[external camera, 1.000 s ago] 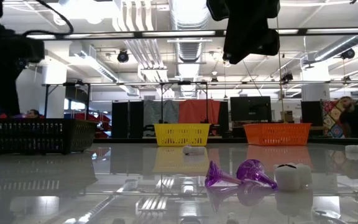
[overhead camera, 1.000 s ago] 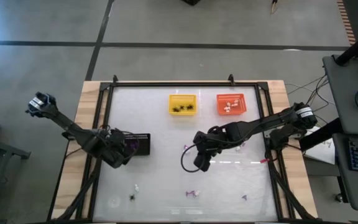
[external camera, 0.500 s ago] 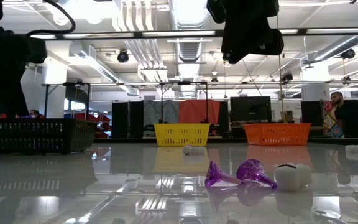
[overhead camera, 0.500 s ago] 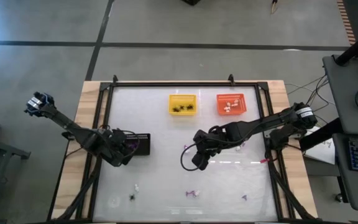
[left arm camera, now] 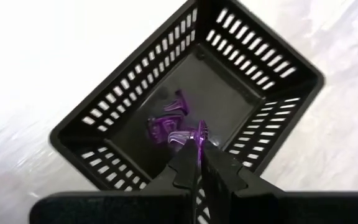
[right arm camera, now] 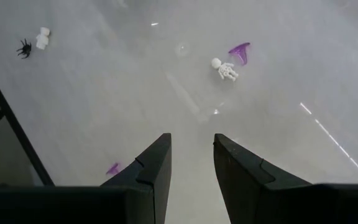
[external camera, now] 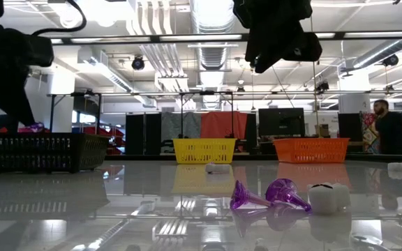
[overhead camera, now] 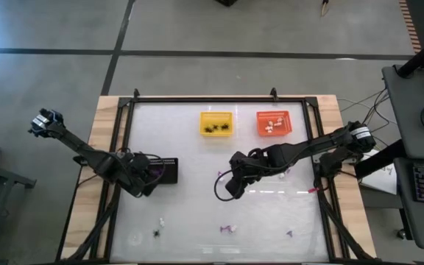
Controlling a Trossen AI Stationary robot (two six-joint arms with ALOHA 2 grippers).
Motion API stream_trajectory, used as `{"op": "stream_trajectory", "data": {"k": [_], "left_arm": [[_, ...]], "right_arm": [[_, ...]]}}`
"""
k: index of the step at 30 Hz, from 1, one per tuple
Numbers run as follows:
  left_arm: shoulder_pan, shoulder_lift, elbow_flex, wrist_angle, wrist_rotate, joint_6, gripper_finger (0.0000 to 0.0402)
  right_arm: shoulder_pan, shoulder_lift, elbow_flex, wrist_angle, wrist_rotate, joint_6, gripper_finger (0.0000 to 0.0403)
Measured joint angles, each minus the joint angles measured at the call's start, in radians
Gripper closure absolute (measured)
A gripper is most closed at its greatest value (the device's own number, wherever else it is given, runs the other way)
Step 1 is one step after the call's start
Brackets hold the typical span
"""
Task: Sort Halloween decoration
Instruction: Put the purple hat toy into the black basket, then put the white skeleton toy into the orange basket
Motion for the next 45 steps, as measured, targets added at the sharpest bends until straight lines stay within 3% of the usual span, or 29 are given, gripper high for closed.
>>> {"op": "stream_trajectory", "data": {"k": [5, 13, 20, 26, 35, 45], "left_arm": [[0.000, -0.001, 0.000, 0.045, 0.000, 0.047, 0.0379], [0.000, 0.000, 0.006, 0.064, 0.004, 0.079, 0.0315], [0.000, 0.000, 0.052, 0.071, 0.004, 0.079, 0.0306], [0.000, 0.004, 0.111, 0.069, -0.001, 0.122, 0.0306], [0.000, 0.029, 0.178, 0.063, -0.031, 0.189, 0.0306], [0.000, 0.032, 0.171, 0.061, -0.053, 0.184, 0.0305]], "right_arm": [[0.000, 0.000, 0.000, 0.000, 0.005, 0.019, 0.0294], [0.003, 0.000, 0.000, -0.029, 0.139, 0.074, 0.0294], [0.003, 0.000, -0.005, -0.261, 0.289, 0.262, 0.0294], [0.003, 0.000, -0.066, -0.459, 0.270, 0.467, 0.0294], [0.003, -0.001, -0.210, -0.455, 0.222, 0.671, 0.0294], [0.046, -0.003, -0.368, -0.449, 0.170, 0.964, 0.0294]]}}
